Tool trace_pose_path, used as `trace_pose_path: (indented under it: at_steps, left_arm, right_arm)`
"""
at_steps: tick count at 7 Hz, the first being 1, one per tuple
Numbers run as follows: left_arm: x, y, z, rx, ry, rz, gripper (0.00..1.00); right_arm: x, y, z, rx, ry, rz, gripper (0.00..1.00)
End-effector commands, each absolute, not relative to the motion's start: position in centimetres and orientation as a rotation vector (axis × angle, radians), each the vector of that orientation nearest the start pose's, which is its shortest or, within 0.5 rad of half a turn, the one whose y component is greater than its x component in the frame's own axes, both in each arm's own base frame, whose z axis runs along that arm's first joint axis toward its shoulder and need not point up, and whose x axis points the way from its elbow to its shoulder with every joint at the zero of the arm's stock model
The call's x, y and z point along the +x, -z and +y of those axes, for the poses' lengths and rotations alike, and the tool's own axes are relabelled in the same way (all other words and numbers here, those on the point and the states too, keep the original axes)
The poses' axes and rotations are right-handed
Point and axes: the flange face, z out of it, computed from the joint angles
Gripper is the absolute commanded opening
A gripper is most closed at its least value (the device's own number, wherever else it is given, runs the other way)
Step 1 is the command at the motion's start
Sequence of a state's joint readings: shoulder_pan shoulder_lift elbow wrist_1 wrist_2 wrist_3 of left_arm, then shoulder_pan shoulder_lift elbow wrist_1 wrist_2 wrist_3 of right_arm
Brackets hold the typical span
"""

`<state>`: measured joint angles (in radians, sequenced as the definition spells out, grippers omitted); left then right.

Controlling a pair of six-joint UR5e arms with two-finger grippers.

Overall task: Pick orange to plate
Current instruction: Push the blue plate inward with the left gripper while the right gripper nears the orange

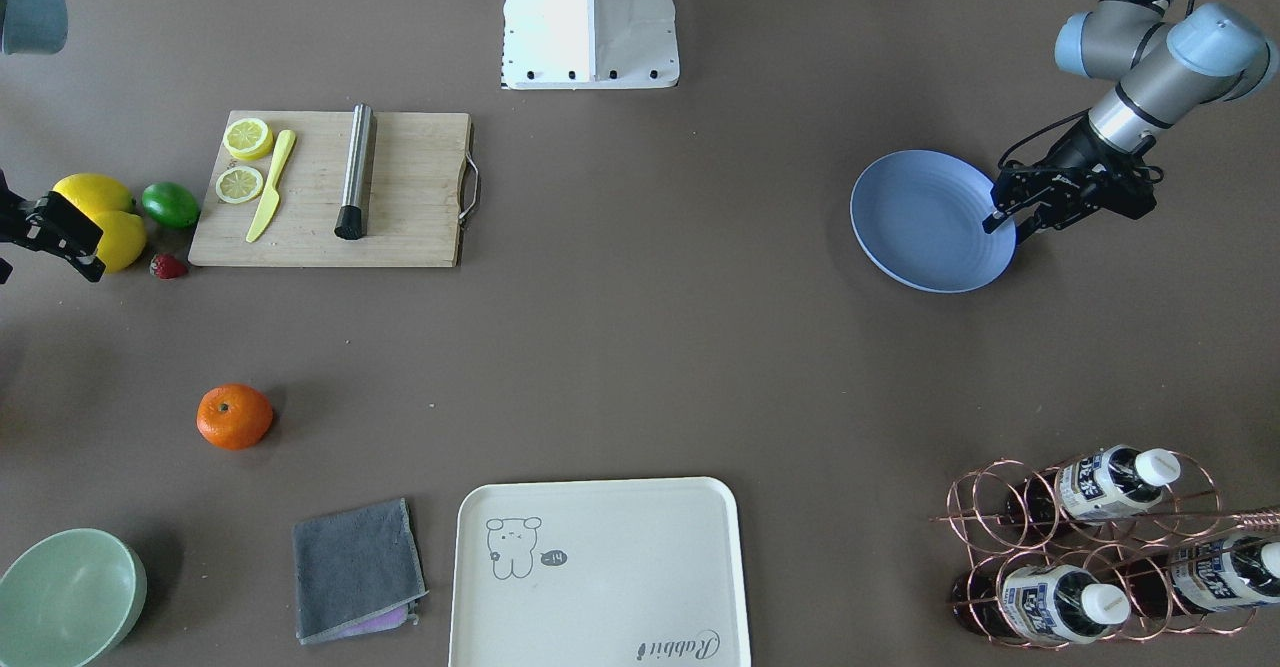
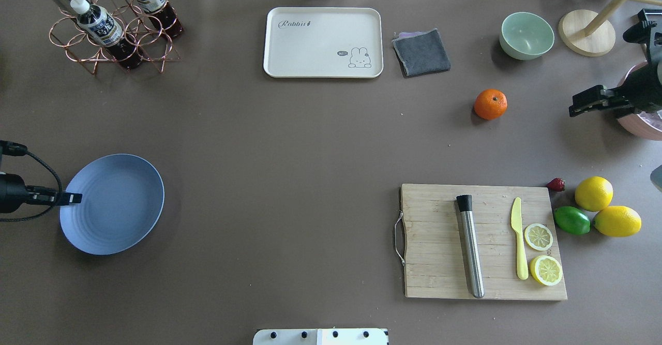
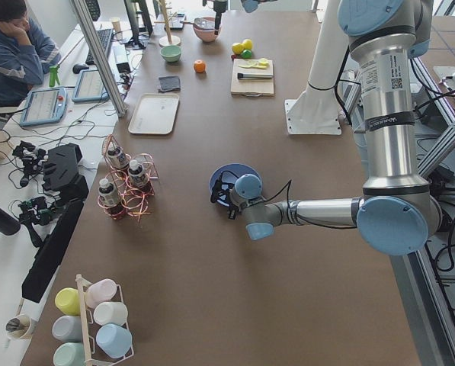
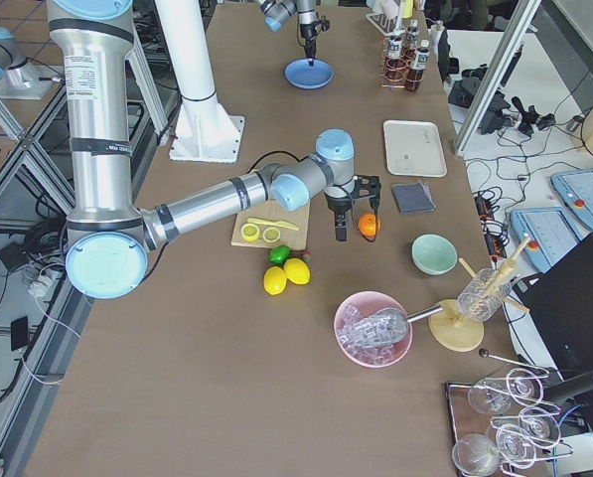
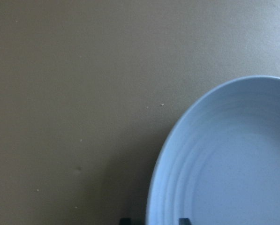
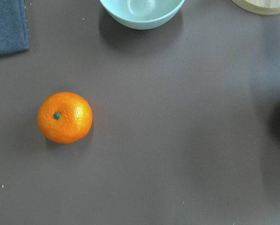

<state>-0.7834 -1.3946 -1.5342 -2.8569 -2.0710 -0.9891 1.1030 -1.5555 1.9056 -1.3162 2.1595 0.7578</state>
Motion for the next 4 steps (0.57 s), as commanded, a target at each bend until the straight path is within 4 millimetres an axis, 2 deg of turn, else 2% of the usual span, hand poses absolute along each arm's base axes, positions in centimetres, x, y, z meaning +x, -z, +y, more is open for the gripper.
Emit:
trace_pose_path:
  at_steps: [1,2,3,4]
  left_arm:
    - [25.1,-58.6,-37.1,0.306,-0.048,1.155,0.00]
    - [26.0,-55.7,-38.5,0.286,0.029,1.206,0.00]
    - [28.4,-52.2,-40.8,0.269,0.083,1.258,0.00]
    - [30.8,-48.0,-43.3,0.255,0.122,1.293,0.00]
  right_arm:
    - [-16.1,-46.5,-48.5,0.150,-0.090,-0.803,1.00]
    - [-16.5,-46.9,-48.9,0.142,-0.089,-0.798,0.99]
    - [-17.8,-45.9,-51.4,0.154,-0.086,-0.806,0.99]
    - [-19.2,-45.8,-53.6,0.149,-0.081,-0.804,0.99]
